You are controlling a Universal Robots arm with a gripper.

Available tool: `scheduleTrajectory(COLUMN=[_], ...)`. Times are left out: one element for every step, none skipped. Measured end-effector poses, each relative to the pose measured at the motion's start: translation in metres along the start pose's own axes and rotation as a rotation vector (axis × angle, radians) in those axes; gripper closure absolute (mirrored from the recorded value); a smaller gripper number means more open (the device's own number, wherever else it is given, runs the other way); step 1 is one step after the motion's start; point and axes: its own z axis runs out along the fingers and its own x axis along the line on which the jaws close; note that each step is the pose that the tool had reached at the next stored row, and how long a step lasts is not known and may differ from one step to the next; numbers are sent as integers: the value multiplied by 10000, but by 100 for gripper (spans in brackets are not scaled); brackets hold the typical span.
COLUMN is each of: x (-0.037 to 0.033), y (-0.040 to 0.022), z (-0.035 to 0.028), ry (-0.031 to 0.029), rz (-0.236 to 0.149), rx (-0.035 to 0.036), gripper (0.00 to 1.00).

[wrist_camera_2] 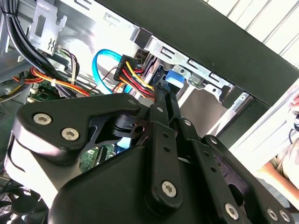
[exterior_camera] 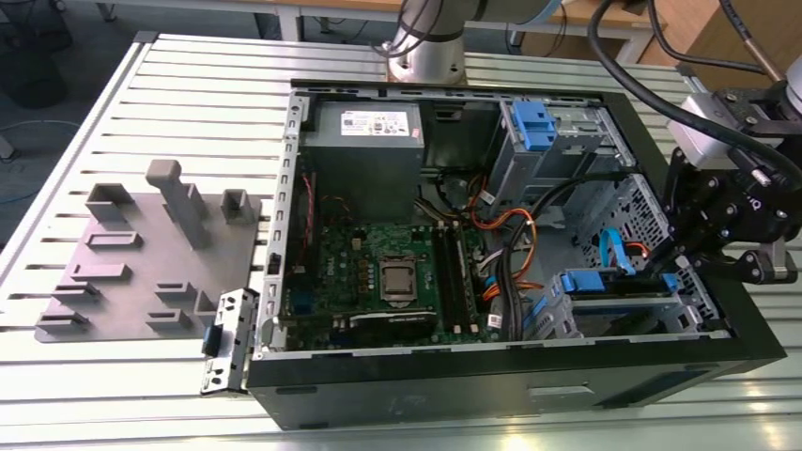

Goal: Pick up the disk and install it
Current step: 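Insert the second disk wire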

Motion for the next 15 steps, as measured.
scheduleTrajectory(x=[0,0,0,0,0,-1,-1,-1,-1,-1,0,0,-1,0,0], y=[2,5,8,10,15,20,25,29,31,31,33,35,36,38,41], z=[0,0,0,0,0,2,5,7,11,18,27,34,39,42,45], ry=[-1,-1,1,0,0,-1,-2,-1,1,0,0,0,0,2,1], rz=[0,2,1,0,0,0,0,0,0,-2,-1,0,-1,0,0], rx=[0,0,0,0,0,0,0,1,0,1,0,0,1,1,1], gripper=[83,83,83,83,83,83,83,83,83,83,83,83,83,83,83])
